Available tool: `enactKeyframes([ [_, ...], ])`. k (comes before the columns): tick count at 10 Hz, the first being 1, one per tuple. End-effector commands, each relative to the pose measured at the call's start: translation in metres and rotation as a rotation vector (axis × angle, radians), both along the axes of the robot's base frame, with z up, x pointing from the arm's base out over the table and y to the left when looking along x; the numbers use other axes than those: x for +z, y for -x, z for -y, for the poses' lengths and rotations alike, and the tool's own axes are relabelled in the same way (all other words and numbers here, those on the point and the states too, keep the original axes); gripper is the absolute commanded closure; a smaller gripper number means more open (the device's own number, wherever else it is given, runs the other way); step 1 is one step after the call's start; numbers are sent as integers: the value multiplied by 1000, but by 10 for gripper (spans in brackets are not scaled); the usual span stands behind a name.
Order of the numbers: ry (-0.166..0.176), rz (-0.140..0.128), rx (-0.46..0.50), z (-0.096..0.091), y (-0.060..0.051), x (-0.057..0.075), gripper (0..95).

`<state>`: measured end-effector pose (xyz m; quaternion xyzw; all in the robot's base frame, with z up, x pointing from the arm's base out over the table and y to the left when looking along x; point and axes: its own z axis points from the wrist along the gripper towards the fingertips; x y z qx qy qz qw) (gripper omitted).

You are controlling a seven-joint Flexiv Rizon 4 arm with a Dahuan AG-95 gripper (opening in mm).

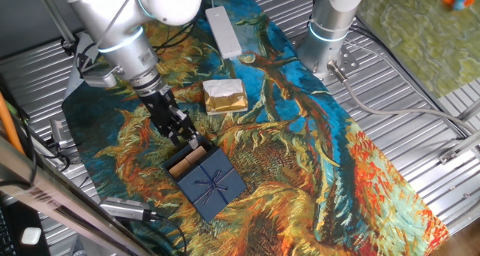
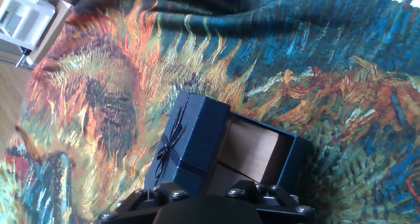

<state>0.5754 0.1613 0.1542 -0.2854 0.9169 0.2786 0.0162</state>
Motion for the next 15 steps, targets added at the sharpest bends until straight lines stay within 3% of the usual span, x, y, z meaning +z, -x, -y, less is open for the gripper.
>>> enactKeyframes([
  [1,-4,-11,9,0,0,0,380],
  [3,-18,-18,82,0,0,0,380],
  [5,-24,-7,131,0,0,0,380],
  [12,-10,-7,139,0,2,1,380],
  [15,-76,-30,104,-5,16,-5,380],
])
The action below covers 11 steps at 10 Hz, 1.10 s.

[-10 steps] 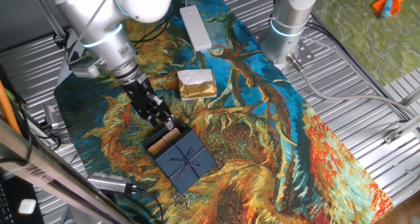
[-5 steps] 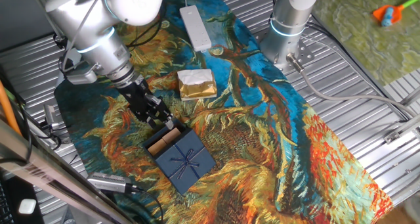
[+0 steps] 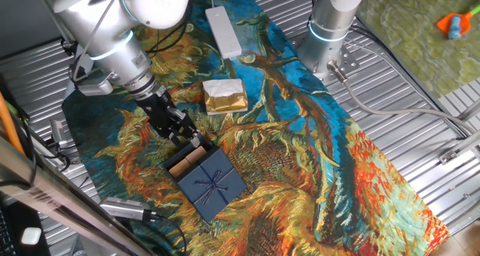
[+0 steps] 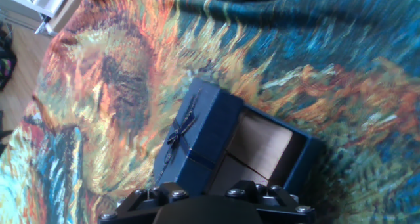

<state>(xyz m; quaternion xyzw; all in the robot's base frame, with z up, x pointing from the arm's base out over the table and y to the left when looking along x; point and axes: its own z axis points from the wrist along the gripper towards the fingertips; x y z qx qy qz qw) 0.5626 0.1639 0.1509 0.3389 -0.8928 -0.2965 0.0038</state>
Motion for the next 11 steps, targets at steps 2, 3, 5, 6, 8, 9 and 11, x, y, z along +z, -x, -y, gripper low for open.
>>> enactKeyframes([
  [2,-41,-15,-31,-6,9,-7,380],
  [3,-46,-13,-34,-8,10,-10,380],
  [5,-58,-7,-43,-15,13,-19,380],
  [6,-60,-2,-48,-18,14,-22,380],
  [8,-65,6,-59,-26,16,-31,380],
  [9,-66,11,-63,-30,16,-33,380],
  [11,-76,15,-86,-40,16,-39,380],
])
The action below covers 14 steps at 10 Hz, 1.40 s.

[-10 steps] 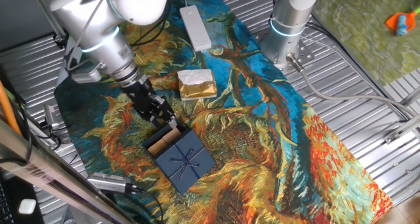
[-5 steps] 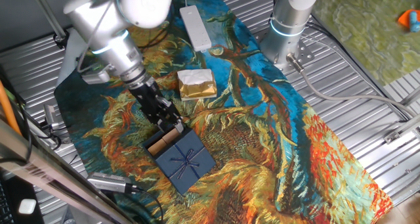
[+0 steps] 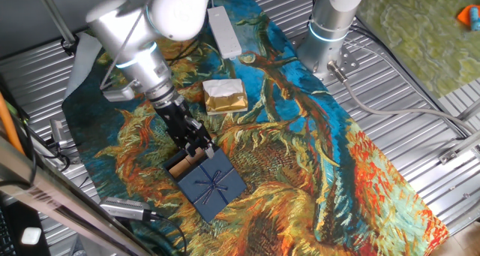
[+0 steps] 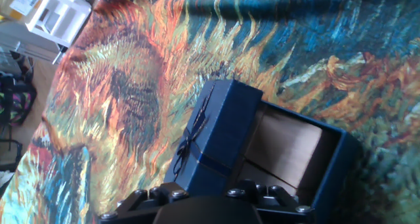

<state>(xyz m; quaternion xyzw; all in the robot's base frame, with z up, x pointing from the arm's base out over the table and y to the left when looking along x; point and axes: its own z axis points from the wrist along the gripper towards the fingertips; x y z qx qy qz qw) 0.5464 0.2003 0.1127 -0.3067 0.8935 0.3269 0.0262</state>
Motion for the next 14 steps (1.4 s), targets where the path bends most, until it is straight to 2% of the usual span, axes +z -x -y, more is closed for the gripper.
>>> enactKeyframes([
  [1,-3,3,-18,-9,0,-2,380],
  [3,-5,6,-47,-19,-1,-4,380],
  [4,-15,-17,-76,-20,-2,-4,950],
  [5,-29,-19,-77,-20,-2,-4,950],
  [8,-119,-71,-118,-21,-2,-3,950],
  [9,-142,-102,-134,-21,-2,0,950],
  [11,-165,-144,-160,-22,-1,4,950],
  [12,-178,-157,-167,-22,-1,6,950],
  [14,-182,-176,-173,-22,-1,9,950],
])
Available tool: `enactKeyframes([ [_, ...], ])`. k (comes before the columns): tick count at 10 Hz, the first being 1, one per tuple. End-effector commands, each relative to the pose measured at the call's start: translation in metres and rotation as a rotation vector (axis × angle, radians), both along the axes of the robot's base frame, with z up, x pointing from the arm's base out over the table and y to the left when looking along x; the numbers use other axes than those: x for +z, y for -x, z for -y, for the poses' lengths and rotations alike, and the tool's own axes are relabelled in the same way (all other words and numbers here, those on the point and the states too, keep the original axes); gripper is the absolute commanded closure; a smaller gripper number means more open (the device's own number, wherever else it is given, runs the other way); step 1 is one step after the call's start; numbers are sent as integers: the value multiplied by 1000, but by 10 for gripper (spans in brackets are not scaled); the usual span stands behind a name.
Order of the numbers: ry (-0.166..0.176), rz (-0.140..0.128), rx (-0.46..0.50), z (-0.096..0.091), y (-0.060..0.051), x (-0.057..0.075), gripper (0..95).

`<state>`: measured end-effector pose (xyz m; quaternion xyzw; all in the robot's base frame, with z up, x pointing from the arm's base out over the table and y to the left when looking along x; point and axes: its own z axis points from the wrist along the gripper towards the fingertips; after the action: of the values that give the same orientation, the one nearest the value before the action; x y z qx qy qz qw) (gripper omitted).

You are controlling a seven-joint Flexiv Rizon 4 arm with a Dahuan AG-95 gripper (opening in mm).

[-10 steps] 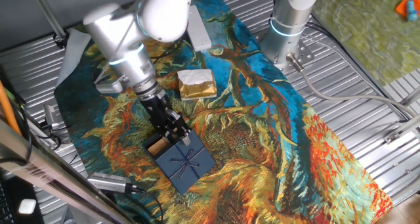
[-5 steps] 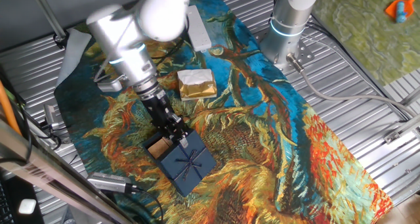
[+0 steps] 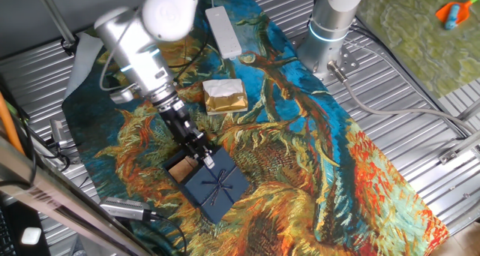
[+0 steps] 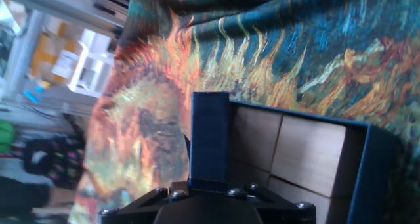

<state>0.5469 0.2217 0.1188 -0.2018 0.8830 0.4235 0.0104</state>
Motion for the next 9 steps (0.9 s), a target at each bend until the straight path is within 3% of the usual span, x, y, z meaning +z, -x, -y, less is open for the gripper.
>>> enactKeyframes([
  [1,-10,-22,-2,1,-2,5,950],
  [7,-29,-59,29,21,-19,29,950],
  [9,-67,-103,8,26,-14,35,950],
])
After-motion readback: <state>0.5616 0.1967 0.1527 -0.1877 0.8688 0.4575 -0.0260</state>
